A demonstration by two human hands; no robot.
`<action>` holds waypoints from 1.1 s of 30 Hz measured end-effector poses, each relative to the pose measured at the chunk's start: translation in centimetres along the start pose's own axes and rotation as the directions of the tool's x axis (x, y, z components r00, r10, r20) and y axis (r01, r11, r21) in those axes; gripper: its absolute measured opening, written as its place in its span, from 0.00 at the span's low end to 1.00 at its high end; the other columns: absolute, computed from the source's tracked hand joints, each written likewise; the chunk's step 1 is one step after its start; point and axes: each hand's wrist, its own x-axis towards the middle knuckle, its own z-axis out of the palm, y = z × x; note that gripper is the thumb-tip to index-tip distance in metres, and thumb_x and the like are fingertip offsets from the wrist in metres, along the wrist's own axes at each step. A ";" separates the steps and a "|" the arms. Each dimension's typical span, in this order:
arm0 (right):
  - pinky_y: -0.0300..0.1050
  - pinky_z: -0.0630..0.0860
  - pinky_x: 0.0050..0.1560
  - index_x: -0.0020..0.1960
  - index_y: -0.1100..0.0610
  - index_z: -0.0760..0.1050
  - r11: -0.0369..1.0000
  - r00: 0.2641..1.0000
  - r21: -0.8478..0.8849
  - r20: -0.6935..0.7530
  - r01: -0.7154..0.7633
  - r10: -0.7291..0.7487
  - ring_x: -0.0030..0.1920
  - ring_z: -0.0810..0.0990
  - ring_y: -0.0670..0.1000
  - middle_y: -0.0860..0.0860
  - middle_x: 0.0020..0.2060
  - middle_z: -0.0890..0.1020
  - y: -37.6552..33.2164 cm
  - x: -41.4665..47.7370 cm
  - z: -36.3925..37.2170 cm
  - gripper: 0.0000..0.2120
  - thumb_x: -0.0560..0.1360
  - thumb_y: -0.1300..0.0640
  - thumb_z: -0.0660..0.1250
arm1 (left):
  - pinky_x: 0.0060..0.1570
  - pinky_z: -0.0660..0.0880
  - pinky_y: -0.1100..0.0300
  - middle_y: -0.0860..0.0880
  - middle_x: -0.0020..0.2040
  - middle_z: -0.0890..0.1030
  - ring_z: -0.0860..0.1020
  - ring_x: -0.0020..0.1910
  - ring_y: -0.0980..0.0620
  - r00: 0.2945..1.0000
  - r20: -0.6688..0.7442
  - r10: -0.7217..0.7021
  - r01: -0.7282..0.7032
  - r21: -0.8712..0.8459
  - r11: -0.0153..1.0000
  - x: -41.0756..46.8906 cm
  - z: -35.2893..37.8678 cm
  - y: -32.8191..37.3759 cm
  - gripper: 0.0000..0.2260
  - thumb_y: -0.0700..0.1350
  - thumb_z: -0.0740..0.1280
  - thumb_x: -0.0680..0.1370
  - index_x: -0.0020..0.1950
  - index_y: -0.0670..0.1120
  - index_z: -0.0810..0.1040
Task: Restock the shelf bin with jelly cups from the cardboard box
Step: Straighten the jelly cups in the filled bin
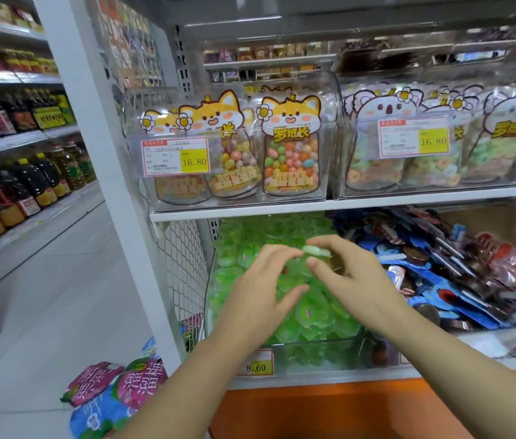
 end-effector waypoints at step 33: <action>0.43 0.67 0.51 0.50 0.44 0.66 0.814 0.924 -0.444 0.250 0.374 -0.289 0.53 0.72 0.48 0.44 0.54 0.71 5.0 -3.0 0.8 0.24 0.62 0.32 0.65 | 0.29 0.77 0.67 0.43 0.46 0.79 0.82 0.30 0.56 0.514 0.167 -0.841 0.575 -0.795 0.193 0.9 -3.3 -6.1 0.13 0.33 0.63 0.78 0.61 0.44 0.67</action>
